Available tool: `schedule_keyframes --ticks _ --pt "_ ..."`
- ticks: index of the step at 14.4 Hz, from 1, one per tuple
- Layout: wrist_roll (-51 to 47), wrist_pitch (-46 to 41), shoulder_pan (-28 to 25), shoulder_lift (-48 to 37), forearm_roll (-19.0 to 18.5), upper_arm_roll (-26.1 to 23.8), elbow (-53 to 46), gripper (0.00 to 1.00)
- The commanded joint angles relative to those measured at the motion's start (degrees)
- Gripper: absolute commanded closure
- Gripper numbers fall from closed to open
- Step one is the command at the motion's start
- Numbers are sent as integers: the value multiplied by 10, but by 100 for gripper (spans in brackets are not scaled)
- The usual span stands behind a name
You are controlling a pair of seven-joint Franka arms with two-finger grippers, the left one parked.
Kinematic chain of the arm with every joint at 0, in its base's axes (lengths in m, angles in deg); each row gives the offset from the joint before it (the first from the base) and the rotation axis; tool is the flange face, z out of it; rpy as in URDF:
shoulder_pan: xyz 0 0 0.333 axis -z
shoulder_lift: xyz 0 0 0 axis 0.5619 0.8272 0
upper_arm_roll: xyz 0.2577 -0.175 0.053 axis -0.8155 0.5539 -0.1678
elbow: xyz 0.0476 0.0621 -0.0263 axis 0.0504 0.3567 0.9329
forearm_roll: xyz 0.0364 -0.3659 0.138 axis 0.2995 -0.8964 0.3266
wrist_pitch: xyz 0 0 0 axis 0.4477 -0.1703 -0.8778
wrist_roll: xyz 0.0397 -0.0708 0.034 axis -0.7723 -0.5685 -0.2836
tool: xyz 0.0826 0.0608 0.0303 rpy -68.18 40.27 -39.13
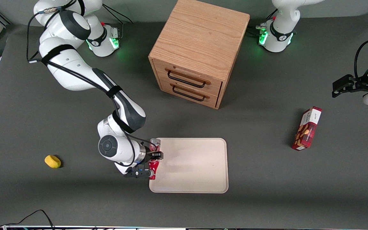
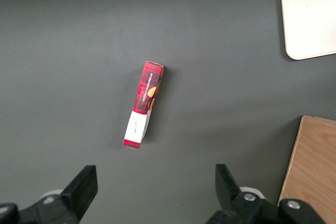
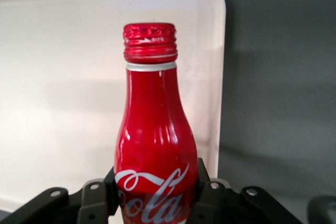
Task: Place coke bottle on tray
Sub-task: 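Lower the bottle onto the tray and open the right gripper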
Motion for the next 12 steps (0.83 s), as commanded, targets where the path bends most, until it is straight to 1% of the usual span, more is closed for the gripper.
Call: schedule_keyframes --ticks 1,3,4,5,6,7,12 --pt "-19 8 -12 18 -24 -1 -29 100" --pt "-19 16 -13 26 -25 -1 -29 100" --pt "-21 16 -17 31 -27 1 -30 43" --pt "-20 17 -19 31 -46 2 -29 0" --pt "-22 17 -21 31 -85 0 -29 0" --pt "-27 17 -23 32 -103 -1 -28 0" --pt "-33 17 -23 35 -107 -1 -28 0"
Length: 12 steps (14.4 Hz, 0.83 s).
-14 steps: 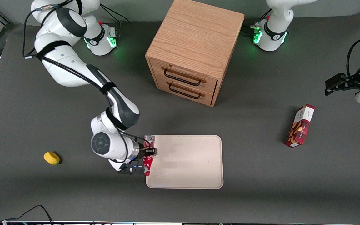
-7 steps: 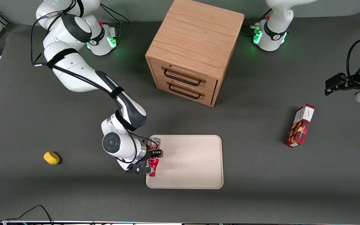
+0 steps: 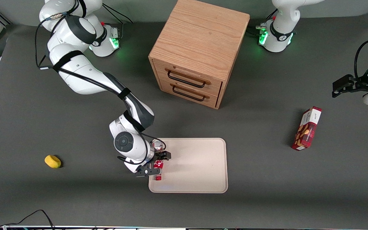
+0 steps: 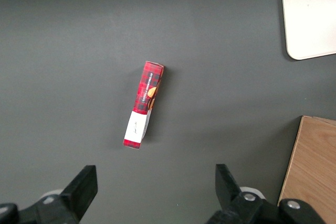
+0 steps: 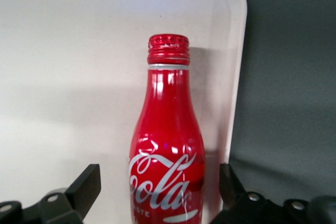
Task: Place coke bottle on tray
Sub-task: 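Lower the bottle onto the tray and open the right gripper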
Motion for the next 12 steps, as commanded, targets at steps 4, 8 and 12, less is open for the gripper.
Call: schedule_keyframes --ticks 4,8,12 --pt "-17 -6 -5 4 -19 0 -22 0" --pt "-10 -100 6 -80 -16 -11 -22 0" --pt "-8 -251 38 -199 -10 -40 -22 0"
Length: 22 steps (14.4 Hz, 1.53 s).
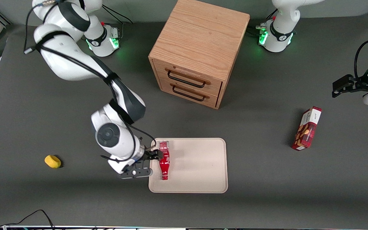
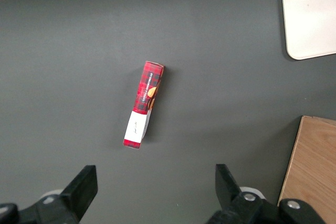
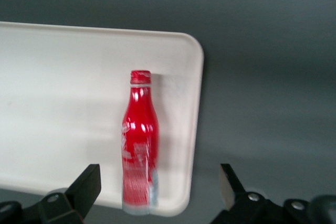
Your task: Place coke bottle on tray
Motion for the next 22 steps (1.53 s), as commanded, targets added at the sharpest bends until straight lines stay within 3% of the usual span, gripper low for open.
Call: schedule_keyframes --ticks 1,5,7,9,10,12,14,16,22 --pt "-6 -112 35 -111 -4 -15 25 0" --pt "8 -279 80 -236 66 15 24 0" --pt "29 -357 81 -306 127 79 26 0" --pt "36 -367 80 -386 200 159 93 0" --pt "52 -351 80 -433 216 185 148 0" --pt "79 -275 80 -524 224 213 290 0" --pt "97 -195 79 -601 259 239 418 0" --pt "100 -151 78 -638 263 241 485 0" --pt "91 -184 77 -594 263 244 402 0"
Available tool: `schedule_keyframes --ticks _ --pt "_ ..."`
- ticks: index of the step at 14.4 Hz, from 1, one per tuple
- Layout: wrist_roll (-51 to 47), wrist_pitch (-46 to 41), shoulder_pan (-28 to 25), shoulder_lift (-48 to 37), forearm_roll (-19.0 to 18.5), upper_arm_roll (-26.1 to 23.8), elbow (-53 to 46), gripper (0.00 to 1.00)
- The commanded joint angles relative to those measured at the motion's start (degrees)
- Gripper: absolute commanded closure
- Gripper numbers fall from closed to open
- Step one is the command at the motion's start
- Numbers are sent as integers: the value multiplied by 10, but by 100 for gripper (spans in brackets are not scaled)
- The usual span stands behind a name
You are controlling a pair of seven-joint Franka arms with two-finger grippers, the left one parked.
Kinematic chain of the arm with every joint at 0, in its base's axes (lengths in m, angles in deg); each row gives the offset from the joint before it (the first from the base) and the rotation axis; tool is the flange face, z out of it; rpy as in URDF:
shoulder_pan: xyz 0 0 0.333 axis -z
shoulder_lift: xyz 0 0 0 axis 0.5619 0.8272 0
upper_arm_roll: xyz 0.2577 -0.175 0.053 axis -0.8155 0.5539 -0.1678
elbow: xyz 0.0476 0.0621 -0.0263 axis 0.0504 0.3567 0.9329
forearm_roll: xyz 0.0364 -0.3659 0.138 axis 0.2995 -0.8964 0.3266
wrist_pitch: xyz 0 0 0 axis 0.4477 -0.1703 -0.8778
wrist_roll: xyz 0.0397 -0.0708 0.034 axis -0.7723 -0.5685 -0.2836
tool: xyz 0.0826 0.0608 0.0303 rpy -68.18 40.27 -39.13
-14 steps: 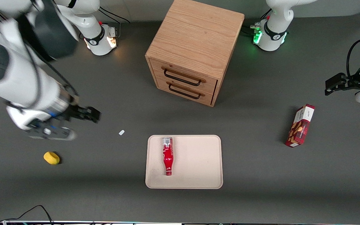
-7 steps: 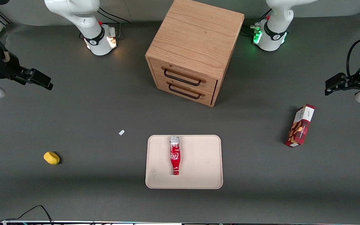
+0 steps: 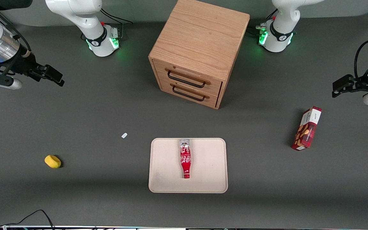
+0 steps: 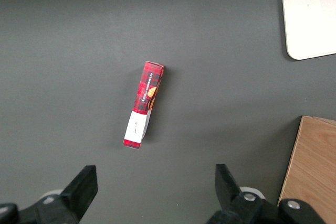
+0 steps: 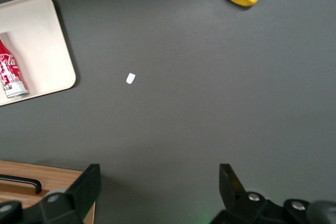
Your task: Place coke bottle on tray
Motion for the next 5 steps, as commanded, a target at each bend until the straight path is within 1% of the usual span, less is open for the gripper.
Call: schedule_keyframes --ticks 1,3,5 --pt "6 -38 -3 36 14 11 -70 0" --pt "7 -79 -4 59 14 20 -116 0" --pt "7 -95 -4 64 14 21 -130 0"
